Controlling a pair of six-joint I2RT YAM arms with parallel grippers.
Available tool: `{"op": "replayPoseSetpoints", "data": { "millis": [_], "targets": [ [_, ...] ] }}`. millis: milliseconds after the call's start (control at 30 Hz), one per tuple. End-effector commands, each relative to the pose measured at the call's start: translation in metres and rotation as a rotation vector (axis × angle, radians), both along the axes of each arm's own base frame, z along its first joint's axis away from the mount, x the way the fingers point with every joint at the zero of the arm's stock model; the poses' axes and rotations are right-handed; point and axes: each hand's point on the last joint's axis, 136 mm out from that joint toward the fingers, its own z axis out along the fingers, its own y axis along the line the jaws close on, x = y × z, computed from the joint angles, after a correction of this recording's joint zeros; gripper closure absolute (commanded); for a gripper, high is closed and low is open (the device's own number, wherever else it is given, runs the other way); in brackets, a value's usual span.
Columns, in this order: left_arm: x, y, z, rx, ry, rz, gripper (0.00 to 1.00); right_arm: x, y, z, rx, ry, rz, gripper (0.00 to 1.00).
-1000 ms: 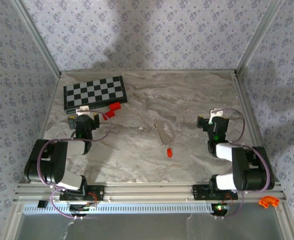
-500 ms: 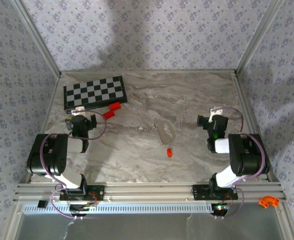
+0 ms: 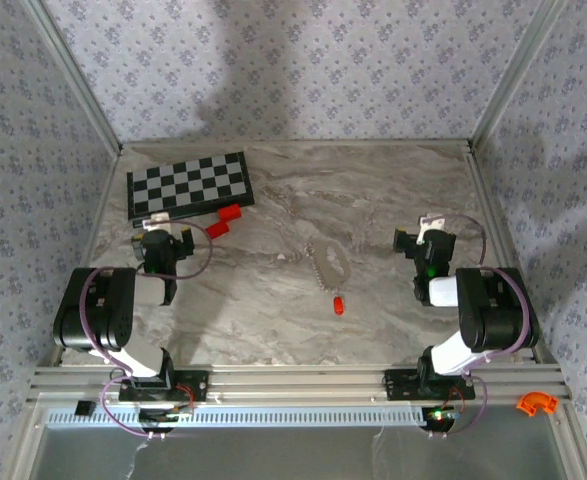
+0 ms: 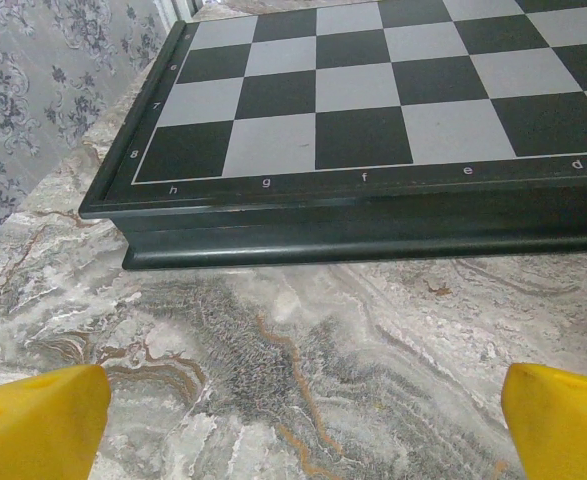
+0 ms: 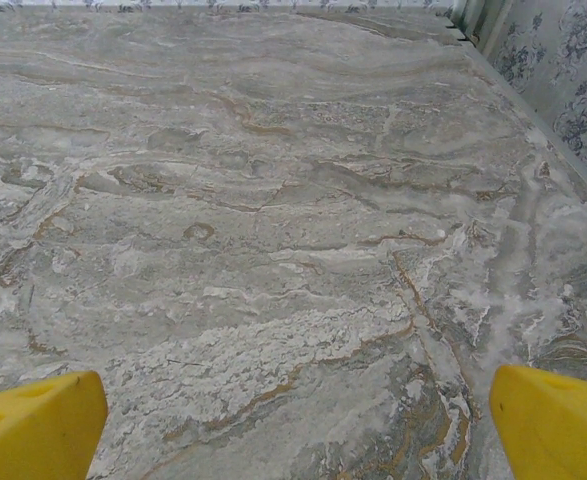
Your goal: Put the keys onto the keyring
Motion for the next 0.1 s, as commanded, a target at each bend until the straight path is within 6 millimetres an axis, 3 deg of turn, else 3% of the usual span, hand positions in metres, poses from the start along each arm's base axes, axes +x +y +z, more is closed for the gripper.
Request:
{"op": "replayPoseSetpoints", "data": {
  "millis": [0,67],
  "targets": [
    [0.0094,-0.0016,0.0156,-0.024,-0.054,-0.007,0.00,0.0072,-0.0037,0.0119,0.002,-0.040,-0.022,0.00],
    [0.0094,-0.0010,0.0155,-0.024,-0.054,-0.006,0.00,0.0070,-0.0038,0.0120,0.002,-0.041,-0.022,0.00]
  ]
}}
